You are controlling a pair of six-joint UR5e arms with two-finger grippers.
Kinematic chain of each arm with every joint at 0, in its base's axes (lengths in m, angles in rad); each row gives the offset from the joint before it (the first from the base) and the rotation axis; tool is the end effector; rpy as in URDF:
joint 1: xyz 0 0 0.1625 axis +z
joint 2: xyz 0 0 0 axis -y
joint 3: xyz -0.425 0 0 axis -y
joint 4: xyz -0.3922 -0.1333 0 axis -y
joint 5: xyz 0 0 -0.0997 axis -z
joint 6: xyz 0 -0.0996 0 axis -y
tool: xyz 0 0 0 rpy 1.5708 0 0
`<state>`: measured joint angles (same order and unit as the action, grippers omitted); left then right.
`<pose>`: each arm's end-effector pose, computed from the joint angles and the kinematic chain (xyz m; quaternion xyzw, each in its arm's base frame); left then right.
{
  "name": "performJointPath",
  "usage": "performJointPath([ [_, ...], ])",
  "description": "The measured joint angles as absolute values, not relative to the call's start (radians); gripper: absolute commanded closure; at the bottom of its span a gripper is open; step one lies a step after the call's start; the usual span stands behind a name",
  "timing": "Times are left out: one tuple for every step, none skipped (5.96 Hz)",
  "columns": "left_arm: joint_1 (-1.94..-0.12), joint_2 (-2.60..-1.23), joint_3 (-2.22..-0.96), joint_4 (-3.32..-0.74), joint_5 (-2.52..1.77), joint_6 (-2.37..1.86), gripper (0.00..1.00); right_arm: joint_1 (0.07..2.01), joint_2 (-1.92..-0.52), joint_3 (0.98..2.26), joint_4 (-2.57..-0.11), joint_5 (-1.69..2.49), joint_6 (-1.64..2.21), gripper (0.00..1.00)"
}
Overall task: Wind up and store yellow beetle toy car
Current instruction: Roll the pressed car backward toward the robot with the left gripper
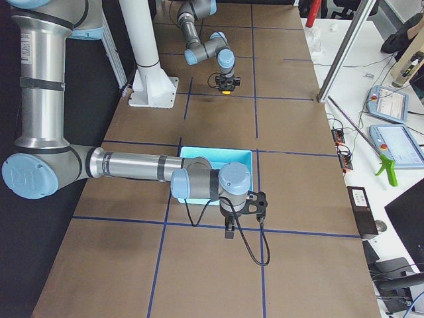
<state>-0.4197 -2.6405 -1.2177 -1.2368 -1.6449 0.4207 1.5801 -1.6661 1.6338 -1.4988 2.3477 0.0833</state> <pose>0.6775 -0.4402 0.1640 0.1645 0.1018 0.6991 0.6884 0.0677 -0.4534 0.6652 0.0044 -0.3791 0.0353 0.9247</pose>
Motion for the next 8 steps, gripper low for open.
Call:
performJointPath([
  [-0.419,-2.641,-1.211,-1.239,-1.647,0.42,0.5,1.58,-1.665,1.633,-1.499,2.347,0.083,0.0],
  [-0.418,-2.641,-1.207,-1.239,-1.659,0.42,0.65,1.58,-1.664,1.633,-1.499,2.347,0.082,0.0],
  [-0.417,-2.642,-1.206,-1.24,-1.677,0.42,0.68,1.58,-1.664,1.632,-1.499,2.347,0.082,0.0],
  [-0.416,-2.643,-1.206,-1.245,-1.69,0.42,0.81,1.58,-1.664,1.632,-1.499,2.347,0.081,0.0],
  [-0.414,-2.643,-1.208,-1.254,-1.699,0.42,0.82,1.58,-1.665,1.633,-1.499,2.347,0.08,0.0],
  [-0.414,-2.642,-1.221,-1.263,-1.704,0.42,0.88,1.58,-1.665,1.634,-1.499,2.347,0.08,0.0],
  [-0.418,-2.636,-1.259,-1.271,-1.706,0.42,0.92,1.58,-1.665,1.634,-1.5,2.347,0.08,0.0],
  [-0.421,-2.616,-1.319,-1.294,-1.706,0.42,0.92,1.58,-1.664,1.634,-1.5,2.347,0.08,0.0],
])
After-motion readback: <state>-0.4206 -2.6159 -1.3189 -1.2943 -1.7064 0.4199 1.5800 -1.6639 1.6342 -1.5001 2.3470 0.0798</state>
